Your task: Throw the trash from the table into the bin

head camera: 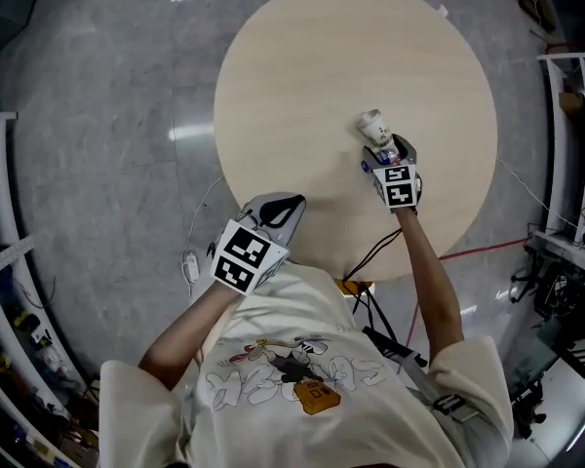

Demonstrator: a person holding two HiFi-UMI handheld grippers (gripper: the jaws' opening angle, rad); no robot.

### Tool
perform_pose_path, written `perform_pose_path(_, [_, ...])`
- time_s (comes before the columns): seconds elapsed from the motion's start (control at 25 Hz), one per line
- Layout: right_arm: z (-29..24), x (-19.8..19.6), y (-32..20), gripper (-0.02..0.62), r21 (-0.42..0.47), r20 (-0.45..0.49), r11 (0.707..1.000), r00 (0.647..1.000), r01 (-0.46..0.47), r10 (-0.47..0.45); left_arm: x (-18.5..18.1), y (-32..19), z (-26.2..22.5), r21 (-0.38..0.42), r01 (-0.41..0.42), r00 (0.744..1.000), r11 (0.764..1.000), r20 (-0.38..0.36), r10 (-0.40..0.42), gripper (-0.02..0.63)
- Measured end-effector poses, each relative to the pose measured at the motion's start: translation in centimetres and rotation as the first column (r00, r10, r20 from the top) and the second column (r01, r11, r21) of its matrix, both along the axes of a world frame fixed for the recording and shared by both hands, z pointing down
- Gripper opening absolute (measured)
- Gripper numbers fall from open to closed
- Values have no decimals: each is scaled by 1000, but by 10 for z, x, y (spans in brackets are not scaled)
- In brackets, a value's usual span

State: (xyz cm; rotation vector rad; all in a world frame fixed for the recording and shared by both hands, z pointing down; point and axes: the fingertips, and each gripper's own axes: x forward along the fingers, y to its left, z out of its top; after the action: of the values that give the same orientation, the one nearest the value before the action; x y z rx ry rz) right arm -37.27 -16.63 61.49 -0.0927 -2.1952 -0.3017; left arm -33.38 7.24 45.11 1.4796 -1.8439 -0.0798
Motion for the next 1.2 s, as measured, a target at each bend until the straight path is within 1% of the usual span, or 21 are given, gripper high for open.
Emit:
perform_pose_path(0.12, [22,-11,-13,344,23,-52,1000,999,4,-3,-8,7,6,-3,23,1000,1000,-15,-23,6])
perform_pose_path(0.24, [42,-17,-21,347,22,-92,1000,996,-16,18,-14,15,13,-7,35,999,999,-25,-36,6])
perform_pose_path(0.32, [50,-17,-23,347,14,-114,1000,993,-25,27,-14,18,13,-7,42,999,999,-23,-42,6])
perform_pose_path(0.4, [51,-12,-25,347,26,-131,999,991,-20,23,-7,20,8,-6,47,999,999,-18,-47,6])
perform_pose_path(0.44, [50,-8,-26,339,41,-136,999,991,-12,18,-3,21,5,-5,48,999,999,-14,-48,6])
perform_pose_path(0.52, [47,-1,-29,288,70,-136,998,991,-4,13,4,22,-1,-4,51,999,999,-6,-51,6])
perform_pose_path(0.6, [45,1,-29,285,82,-137,997,990,-10,21,5,24,-3,-4,53,999,999,1,-53,6])
perform_pose_path(0.8, [40,-7,-20,284,94,-112,996,994,-7,18,4,33,-3,6,55,998,998,17,-55,6])
perform_pose_path(0.92, [42,-9,-1,282,79,-95,997,995,-21,29,6,49,5,9,50,999,999,17,-50,6])
perform_pose_path(1.04, [45,-14,18,282,76,-52,997,998,-20,24,8,66,16,18,42,999,999,28,-43,6])
perform_pose_path(1.2, [24,-17,35,284,67,-2,998,1000,-2,2,12,68,12,31,42,998,999,49,-43,6])
